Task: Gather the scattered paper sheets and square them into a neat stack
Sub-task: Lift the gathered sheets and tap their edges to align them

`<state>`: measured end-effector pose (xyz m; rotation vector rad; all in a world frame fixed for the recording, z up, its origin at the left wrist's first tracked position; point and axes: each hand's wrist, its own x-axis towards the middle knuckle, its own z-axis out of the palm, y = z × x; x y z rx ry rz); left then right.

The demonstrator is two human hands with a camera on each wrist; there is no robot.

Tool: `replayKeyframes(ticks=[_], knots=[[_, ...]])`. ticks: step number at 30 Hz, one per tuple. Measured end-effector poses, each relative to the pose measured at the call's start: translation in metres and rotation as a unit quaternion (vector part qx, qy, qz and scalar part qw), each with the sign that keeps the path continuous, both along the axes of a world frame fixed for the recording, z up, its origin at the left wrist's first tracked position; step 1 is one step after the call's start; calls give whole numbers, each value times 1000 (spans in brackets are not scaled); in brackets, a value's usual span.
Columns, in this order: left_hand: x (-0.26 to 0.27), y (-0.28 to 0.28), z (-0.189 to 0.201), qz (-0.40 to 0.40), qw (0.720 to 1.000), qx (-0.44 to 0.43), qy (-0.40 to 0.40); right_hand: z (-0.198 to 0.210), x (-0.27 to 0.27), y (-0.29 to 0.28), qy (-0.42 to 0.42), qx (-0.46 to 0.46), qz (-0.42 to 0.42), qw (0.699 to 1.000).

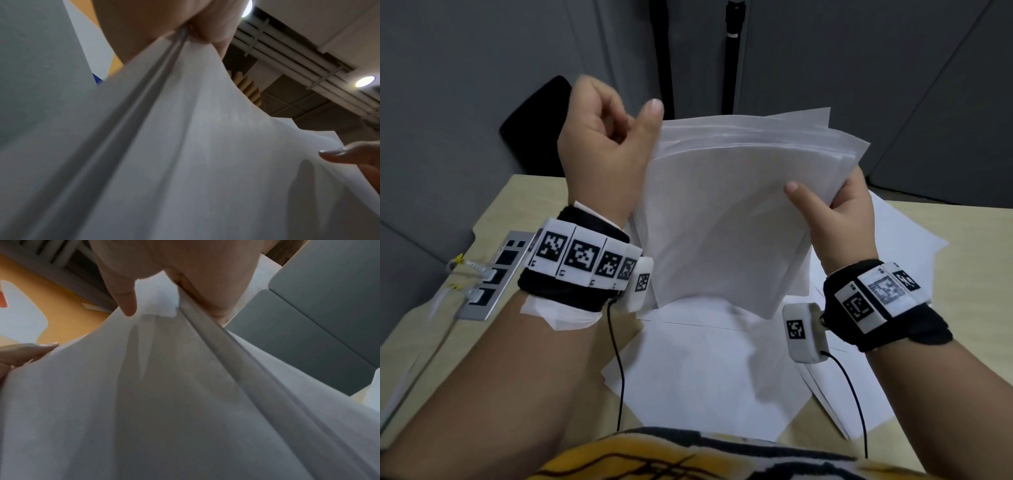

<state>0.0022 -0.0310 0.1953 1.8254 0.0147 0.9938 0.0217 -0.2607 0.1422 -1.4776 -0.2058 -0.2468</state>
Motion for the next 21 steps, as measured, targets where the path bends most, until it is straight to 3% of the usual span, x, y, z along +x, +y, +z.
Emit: replayKeyframes(ticks=[9,12,18,21], knots=[[-2,-2,4,-26,997,-67,24,10,-3,-1,-50,-19,-5,999],[-3,-7,4,-31,998,-53,25,15,-2,1,-93,-48,-11,994],[-2,-10,2,-29,999,-29,25,27,6,5,-217,-241,-87,942],[-4,-8,2,-34,998,-32,30,25,11,5,-224,-274,-105,929]])
